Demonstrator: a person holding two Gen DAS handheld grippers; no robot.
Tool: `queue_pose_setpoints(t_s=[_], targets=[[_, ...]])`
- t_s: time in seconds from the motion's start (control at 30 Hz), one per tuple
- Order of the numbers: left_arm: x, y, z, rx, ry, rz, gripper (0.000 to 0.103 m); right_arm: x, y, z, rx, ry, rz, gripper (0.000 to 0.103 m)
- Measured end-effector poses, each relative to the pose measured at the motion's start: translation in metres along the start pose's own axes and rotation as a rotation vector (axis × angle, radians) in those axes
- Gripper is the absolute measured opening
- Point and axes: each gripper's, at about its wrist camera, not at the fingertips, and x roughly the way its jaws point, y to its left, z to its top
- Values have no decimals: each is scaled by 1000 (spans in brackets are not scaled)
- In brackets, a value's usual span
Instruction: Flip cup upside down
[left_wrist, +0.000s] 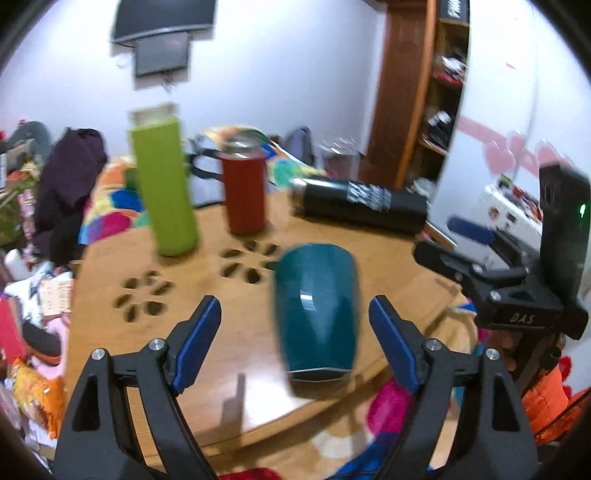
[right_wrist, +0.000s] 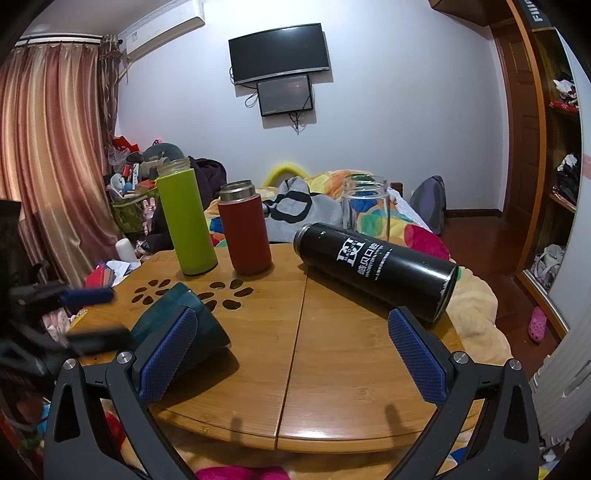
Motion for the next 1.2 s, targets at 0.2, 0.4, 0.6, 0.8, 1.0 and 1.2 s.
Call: queue_pose_setpoints(t_s=[0.2, 0.4, 0.6, 0.8, 1.0, 1.2], targets=[[12, 41, -12, -78, 42, 143, 83, 11, 7, -2, 3, 33, 31, 103], [29, 35, -31, -52, 90, 131, 83, 15, 16, -3, -20, 45, 40, 103], [30, 24, -37, -32, 91, 102, 83, 18, 19, -4, -23, 50, 59, 103], [34, 10, -39, -18, 96, 67, 83, 23, 23, -8, -31, 60, 104, 103], [35, 5, -39, -9, 99, 50, 83, 32, 28, -14, -49, 88, 177, 103], [8, 12, -21, -5, 8, 79, 83, 44, 30, -23, -44, 131, 273, 103]])
